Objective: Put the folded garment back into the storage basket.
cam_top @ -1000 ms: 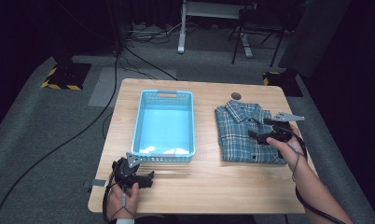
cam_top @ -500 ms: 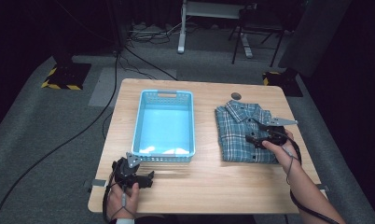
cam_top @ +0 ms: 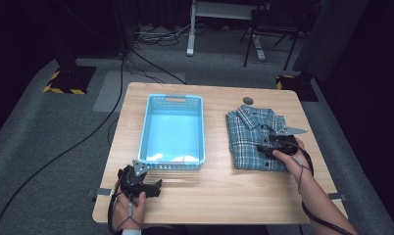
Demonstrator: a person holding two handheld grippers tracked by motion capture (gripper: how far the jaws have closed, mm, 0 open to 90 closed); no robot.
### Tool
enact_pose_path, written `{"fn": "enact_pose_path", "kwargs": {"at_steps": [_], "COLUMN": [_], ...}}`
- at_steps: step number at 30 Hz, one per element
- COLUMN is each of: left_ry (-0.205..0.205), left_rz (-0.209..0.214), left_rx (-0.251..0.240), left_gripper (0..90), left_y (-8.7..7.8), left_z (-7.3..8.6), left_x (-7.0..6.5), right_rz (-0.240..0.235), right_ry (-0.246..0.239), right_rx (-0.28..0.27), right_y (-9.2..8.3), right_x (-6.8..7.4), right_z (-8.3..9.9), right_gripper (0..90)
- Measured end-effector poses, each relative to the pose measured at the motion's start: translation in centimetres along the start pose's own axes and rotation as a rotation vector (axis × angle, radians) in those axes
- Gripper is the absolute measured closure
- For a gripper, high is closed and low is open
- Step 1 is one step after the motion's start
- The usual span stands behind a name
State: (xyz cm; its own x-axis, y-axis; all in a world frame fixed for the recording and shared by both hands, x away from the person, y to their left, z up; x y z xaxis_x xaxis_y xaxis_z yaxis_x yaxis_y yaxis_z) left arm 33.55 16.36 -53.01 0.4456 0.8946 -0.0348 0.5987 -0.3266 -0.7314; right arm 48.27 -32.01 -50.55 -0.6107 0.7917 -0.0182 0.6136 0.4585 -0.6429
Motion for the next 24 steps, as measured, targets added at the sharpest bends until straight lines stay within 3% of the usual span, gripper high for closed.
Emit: {"fn": "enact_pose_path", "kwargs": {"at_steps": [12,18,24], "left_ry": [-0.001,-0.001,-0.002], "left_rz": [0.000,0.000,0.000], "left_rx": [0.000,0.000,0.000], "left_gripper": [0.3,0.3,0.3], "left_y": [0.00,0.00,0.00], "left_z": [0.01,0.00,0.01], "left_x": [-0.01,-0.01,-0.02], "right_rz": [0.079,0.094,0.100], "right_ry": [-0.039,-0.041,-0.043], "right_rx": [0.017,0.034,0.037], "right_y": [0.57,0.55,0.05], "right_x": [0.68,0.85,1.04], "right_z": [0.68,0.64,0.46], "right_gripper": [18.9,23.8,47.1]}}
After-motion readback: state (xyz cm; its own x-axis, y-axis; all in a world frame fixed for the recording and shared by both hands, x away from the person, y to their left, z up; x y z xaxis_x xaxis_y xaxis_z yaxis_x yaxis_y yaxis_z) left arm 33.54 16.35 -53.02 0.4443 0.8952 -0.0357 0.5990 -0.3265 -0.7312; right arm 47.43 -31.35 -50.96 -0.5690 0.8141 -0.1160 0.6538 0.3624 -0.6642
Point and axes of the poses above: each handheld gripper's, and its own axes: y roughly forward along the jaws, z roughly out of its underside, x roughly to its left, the point moved 3 cm from there along y, roughly forward along the jaws, and after that the axes turned 2 degrees about z, right-handed, at the moved point
